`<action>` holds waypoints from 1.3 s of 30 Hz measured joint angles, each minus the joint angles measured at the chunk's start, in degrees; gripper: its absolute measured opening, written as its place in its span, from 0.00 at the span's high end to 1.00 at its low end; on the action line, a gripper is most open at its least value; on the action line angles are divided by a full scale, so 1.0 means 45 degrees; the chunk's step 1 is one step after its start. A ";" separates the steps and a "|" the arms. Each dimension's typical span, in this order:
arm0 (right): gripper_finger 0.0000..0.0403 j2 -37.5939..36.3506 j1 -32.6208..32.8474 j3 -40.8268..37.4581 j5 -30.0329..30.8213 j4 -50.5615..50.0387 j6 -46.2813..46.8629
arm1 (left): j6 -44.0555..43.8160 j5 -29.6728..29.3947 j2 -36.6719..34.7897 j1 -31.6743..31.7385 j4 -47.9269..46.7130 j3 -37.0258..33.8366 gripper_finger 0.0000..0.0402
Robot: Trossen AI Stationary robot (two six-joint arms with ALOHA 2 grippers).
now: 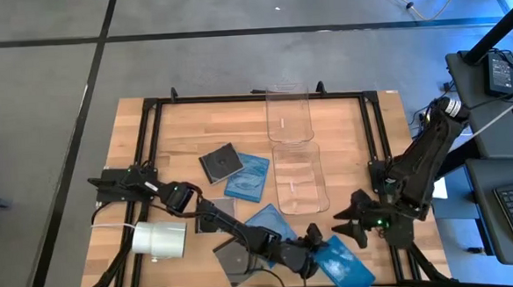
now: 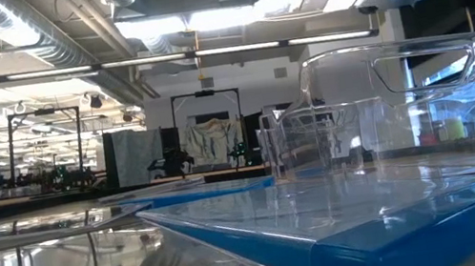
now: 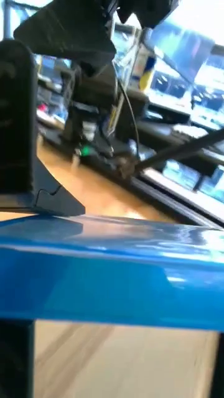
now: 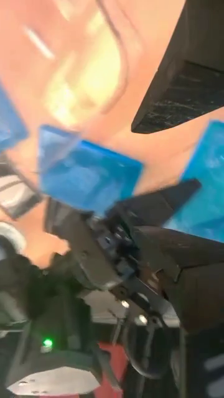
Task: Pick & place jewel cases by type
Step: Put the bottom right blue CD case into the top transparent bin
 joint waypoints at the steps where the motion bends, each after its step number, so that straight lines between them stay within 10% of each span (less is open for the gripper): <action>1: 0.35 -0.0003 0.0000 0.0381 0.0281 -0.0533 -0.0080 | 0.0002 -0.0053 -0.0038 -0.0033 0.0019 0.0117 0.91; 13: 0.35 0.0000 0.0000 0.2048 0.0948 -0.3639 -0.0694 | 0.0627 -0.2195 -0.2626 -0.0162 -0.0891 0.0408 0.91; 28: 0.35 -0.2081 -0.1361 0.2043 0.6869 -0.8227 -0.0734 | -0.5402 -0.4212 -0.7032 0.0078 -1.1964 0.0408 0.91; 39: 0.35 -0.2446 -0.2954 0.2033 0.7664 -0.9451 -0.5416 | -1.0227 -0.3738 -0.8063 0.2504 -1.9096 0.0389 0.91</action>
